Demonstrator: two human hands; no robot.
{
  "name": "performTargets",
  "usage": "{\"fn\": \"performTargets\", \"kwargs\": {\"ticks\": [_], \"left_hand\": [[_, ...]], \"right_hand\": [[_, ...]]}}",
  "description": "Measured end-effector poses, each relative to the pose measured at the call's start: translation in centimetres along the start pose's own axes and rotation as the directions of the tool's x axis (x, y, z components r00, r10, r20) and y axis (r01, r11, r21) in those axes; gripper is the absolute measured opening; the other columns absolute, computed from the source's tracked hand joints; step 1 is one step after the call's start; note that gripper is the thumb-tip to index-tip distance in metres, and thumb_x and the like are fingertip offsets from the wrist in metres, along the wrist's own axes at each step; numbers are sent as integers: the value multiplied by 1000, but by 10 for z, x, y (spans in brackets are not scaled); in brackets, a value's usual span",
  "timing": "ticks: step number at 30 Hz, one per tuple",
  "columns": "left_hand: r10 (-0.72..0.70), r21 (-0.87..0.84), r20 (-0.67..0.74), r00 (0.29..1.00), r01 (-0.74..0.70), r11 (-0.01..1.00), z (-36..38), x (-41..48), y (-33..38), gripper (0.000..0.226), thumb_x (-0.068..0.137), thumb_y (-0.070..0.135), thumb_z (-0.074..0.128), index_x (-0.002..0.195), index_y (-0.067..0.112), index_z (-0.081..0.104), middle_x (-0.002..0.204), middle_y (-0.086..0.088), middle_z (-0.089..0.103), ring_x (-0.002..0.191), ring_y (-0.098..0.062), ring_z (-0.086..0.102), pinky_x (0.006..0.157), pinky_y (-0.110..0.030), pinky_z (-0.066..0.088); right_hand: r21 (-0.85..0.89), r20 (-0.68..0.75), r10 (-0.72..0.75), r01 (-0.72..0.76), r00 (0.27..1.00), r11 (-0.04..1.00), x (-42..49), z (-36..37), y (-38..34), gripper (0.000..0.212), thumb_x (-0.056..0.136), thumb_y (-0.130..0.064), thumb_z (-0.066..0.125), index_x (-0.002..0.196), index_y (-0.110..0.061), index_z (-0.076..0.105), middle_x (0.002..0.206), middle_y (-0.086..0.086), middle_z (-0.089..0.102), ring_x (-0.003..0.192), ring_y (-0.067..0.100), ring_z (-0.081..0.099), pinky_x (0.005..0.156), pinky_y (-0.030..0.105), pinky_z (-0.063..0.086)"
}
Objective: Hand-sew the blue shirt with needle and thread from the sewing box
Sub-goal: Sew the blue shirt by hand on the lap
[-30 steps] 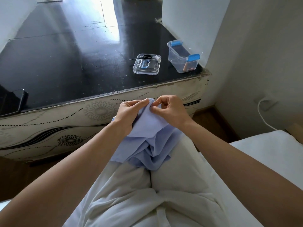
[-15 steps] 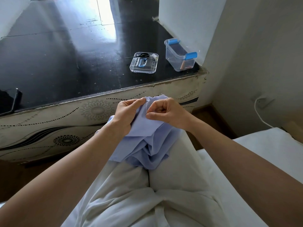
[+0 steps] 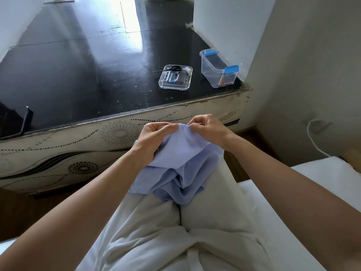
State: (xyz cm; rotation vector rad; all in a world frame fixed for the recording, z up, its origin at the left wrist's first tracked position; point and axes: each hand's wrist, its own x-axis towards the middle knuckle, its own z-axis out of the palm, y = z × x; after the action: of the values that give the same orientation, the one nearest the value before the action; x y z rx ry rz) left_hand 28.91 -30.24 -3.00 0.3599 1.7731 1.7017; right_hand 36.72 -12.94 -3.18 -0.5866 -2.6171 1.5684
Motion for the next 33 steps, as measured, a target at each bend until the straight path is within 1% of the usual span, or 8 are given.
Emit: {"fn": "performTargets", "kwargs": {"ticks": [3, 5, 10, 15, 20, 27, 30, 33], "left_hand": [[11, 36, -92, 996, -7, 999, -4, 2, -3, 8, 85, 19, 73, 79, 14, 75, 76, -9, 64, 68, -18, 57, 57, -24, 46], [32, 103, -144, 989, -18, 995, -10, 6, -8, 10, 86, 22, 73, 79, 15, 75, 75, -8, 65, 69, -18, 58, 63, -29, 49], [42, 195, -147, 988, -12, 981, -13, 10, -17, 16, 81, 39, 75, 79, 23, 78, 77, -7, 65, 71, -21, 58, 72, -37, 52], [49, 185, -158, 986, -20, 983, -5, 12, -18, 15, 84, 30, 74, 82, 16, 76, 76, -6, 67, 71, -19, 59, 72, -35, 53], [54, 225, -172, 984, -14, 974, 0, 9, -27, 17, 84, 27, 73, 84, 10, 75, 72, -5, 60, 69, -14, 50, 67, -29, 44], [69, 211, -161, 985, -34, 977, 6, 10, -29, 19, 82, 31, 73, 79, 12, 74, 70, -3, 57, 67, -16, 48, 66, -32, 42], [48, 169, -137, 989, -24, 985, 7, 10, -25, 31, 73, 38, 73, 81, 8, 73, 73, -7, 55, 68, -19, 47, 65, -33, 42], [56, 146, -124, 991, -38, 989, 7, 11, -22, 26, 82, 29, 74, 84, 4, 73, 72, -8, 57, 64, -17, 49, 60, -27, 42]], "right_hand": [[6, -92, 13, -12, 996, 1000, 0, 1, 7, 21, 94, -25, 59, 85, -7, 65, 76, 2, 58, 75, 15, 53, 68, 29, 42], [31, -151, 4, 1, 988, 1000, -2, -2, 14, 28, 93, -30, 63, 87, -3, 66, 76, 5, 59, 74, 15, 52, 68, 31, 43], [184, -230, 69, -26, 971, 983, -9, -4, 18, 36, 89, -32, 70, 93, 3, 66, 84, 9, 60, 78, 16, 53, 73, 31, 47], [186, -262, 85, -36, 961, 982, -13, -5, 22, 25, 89, -31, 70, 87, -6, 65, 86, 8, 61, 81, 18, 56, 76, 36, 52], [145, -300, 96, -55, 949, 988, -17, -5, 27, 30, 89, -28, 70, 94, 1, 67, 93, 20, 66, 83, 21, 58, 82, 44, 55], [129, -428, 49, 7, 902, 992, -19, -6, 28, 18, 90, -26, 68, 103, -19, 56, 97, -5, 58, 83, 10, 57, 73, 20, 51], [92, -405, 18, 21, 914, 996, -17, -5, 23, 12, 94, -25, 61, 101, -19, 55, 93, -5, 58, 86, 12, 56, 74, 22, 52], [-20, -247, 40, -46, 968, 999, -15, -5, 23, 12, 95, -21, 58, 107, -19, 61, 95, -2, 61, 95, 16, 59, 79, 27, 54]]}}
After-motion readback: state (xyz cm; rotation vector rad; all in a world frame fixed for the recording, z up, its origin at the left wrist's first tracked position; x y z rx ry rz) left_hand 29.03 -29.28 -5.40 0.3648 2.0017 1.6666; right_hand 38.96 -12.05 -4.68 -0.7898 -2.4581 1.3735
